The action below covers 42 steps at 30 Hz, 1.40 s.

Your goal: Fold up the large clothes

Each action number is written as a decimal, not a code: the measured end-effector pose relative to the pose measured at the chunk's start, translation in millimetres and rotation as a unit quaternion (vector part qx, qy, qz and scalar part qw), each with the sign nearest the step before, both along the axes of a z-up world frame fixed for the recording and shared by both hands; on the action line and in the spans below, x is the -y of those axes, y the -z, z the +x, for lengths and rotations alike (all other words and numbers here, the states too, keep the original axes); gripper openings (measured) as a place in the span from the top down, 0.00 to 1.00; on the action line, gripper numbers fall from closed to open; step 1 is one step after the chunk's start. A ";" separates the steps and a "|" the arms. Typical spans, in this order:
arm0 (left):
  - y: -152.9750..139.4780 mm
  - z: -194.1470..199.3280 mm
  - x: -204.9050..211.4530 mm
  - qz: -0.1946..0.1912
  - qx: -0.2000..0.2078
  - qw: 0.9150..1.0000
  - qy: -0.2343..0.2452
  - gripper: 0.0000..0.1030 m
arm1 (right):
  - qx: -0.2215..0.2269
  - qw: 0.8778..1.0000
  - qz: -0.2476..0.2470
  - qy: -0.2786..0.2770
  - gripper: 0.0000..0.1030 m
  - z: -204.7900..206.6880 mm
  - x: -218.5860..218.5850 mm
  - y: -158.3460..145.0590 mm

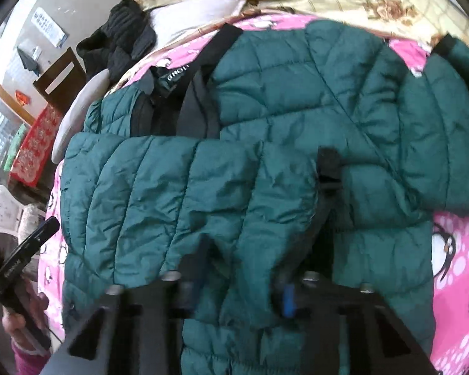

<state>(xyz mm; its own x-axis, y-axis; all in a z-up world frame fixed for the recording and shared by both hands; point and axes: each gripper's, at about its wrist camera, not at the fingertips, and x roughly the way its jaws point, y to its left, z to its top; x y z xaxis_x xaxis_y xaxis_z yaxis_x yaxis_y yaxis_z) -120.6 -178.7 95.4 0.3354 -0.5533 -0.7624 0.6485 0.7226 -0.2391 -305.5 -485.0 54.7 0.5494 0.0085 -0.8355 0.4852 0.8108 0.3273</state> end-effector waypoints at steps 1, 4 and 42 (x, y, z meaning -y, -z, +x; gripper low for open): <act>-0.3 -0.1 -1.0 0.000 0.000 1.000 -0.001 0.50 | 0.004 1.000 -0.008 0.000 0.80 0.2 -0.8 -3.1; -0.7 0.9 0.2 0.002 0.003 1.000 -0.004 0.50 | 0.019 0.998 -0.059 -0.004 0.90 -1.8 -5.2 -19.3; 28.3 15.3 50.2 0.051 0.034 0.997 -0.043 0.50 | 0.057 0.982 -0.163 0.074 0.53 -4.5 30.1 -60.9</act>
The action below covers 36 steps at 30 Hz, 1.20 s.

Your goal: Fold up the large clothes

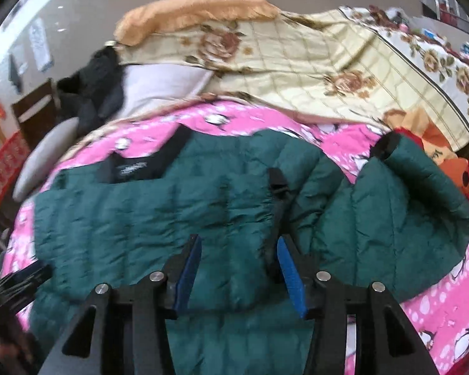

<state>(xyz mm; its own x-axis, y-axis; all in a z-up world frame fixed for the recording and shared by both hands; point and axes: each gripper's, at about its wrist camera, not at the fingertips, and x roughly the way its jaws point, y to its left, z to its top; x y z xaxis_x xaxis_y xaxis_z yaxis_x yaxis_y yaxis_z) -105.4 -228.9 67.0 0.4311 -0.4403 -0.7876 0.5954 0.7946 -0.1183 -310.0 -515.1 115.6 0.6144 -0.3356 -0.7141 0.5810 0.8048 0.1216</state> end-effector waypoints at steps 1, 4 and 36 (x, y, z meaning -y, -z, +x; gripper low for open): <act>0.2 0.3 -0.3 0.000 0.000 1.000 0.000 0.50 | 0.007 1.000 -0.005 -0.013 0.53 -3.7 -9.6 -6.5; 0.1 -0.2 -0.2 0.001 0.002 1.000 -0.001 0.50 | 0.007 0.998 -0.021 -0.059 0.53 -2.2 -38.6 -15.4; -41.1 -35.9 -3.5 -0.021 0.026 0.999 0.032 0.50 | -0.051 0.997 0.023 -0.060 0.53 -16.0 -40.6 13.7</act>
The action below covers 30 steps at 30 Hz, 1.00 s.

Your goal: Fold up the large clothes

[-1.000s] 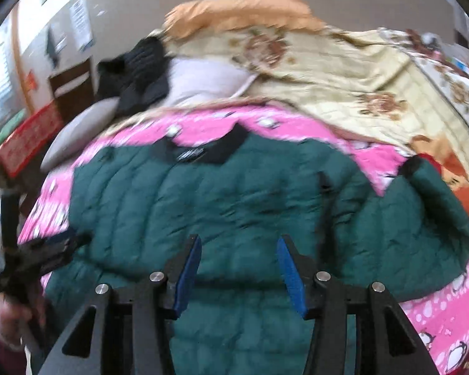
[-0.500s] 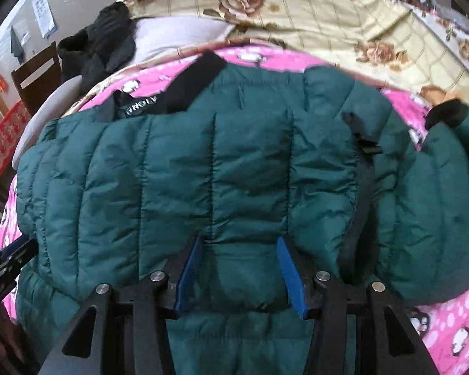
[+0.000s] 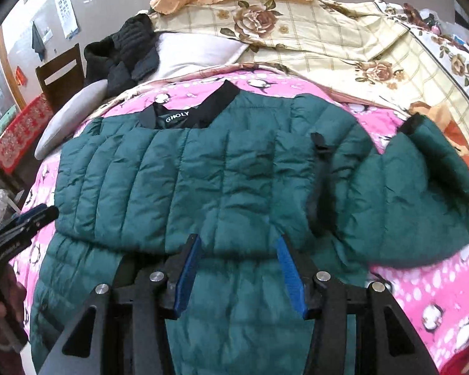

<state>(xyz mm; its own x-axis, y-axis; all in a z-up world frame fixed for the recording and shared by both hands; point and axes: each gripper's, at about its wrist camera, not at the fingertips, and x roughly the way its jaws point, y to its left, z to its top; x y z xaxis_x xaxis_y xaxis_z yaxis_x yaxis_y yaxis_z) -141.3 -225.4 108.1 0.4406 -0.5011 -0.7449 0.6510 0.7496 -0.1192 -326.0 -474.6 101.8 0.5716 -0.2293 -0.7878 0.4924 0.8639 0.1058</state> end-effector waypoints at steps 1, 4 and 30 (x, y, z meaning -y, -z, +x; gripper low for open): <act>-1.2 -3.0 1.5 0.000 0.000 1.000 0.003 0.50 | 0.000 1.000 -0.002 0.002 0.53 -4.9 -0.8 -2.1; -3.0 -10.7 5.9 -0.001 -0.003 1.000 0.010 0.50 | 0.004 1.000 -0.006 0.006 0.48 -23.1 0.0 -9.7; -14.4 -43.1 32.2 -0.017 -0.038 0.998 0.039 0.50 | 0.046 0.993 -0.071 0.080 0.27 -139.1 48.6 -67.3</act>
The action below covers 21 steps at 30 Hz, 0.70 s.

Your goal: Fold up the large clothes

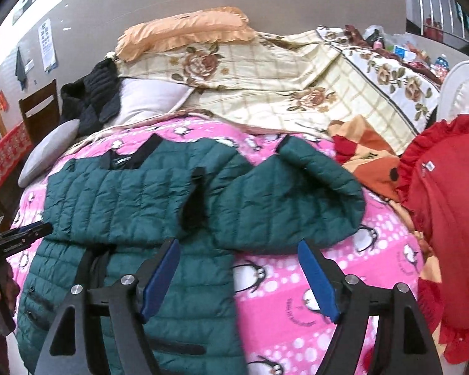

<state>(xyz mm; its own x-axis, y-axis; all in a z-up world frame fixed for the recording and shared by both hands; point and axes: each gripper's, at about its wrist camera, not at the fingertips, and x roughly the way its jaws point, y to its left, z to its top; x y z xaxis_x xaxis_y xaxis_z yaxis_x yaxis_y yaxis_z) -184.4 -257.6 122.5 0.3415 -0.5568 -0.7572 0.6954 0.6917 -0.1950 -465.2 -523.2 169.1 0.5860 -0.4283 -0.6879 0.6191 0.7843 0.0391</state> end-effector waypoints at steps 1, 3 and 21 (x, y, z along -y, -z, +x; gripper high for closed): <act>-0.7 -0.2 1.1 0.000 0.000 1.000 0.001 0.50 | 0.001 1.000 -0.002 0.002 0.27 -1.1 4.5 0.4; -2.2 -0.4 3.4 0.002 0.000 1.000 0.003 0.50 | 0.000 1.000 -0.006 0.013 0.24 -4.3 19.3 1.9; 14.7 12.4 20.3 0.013 -0.026 1.000 0.007 0.50 | -0.041 0.998 -0.041 0.036 0.23 41.4 122.0 39.2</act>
<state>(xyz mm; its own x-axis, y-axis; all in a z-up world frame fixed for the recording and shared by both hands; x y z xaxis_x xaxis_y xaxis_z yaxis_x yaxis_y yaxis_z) -172.0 -277.9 107.8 0.2929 -0.5405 -0.7887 0.6946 0.6872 -0.2130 -423.8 -645.2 130.0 0.4951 -0.5233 -0.6935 0.6722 0.7365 -0.0758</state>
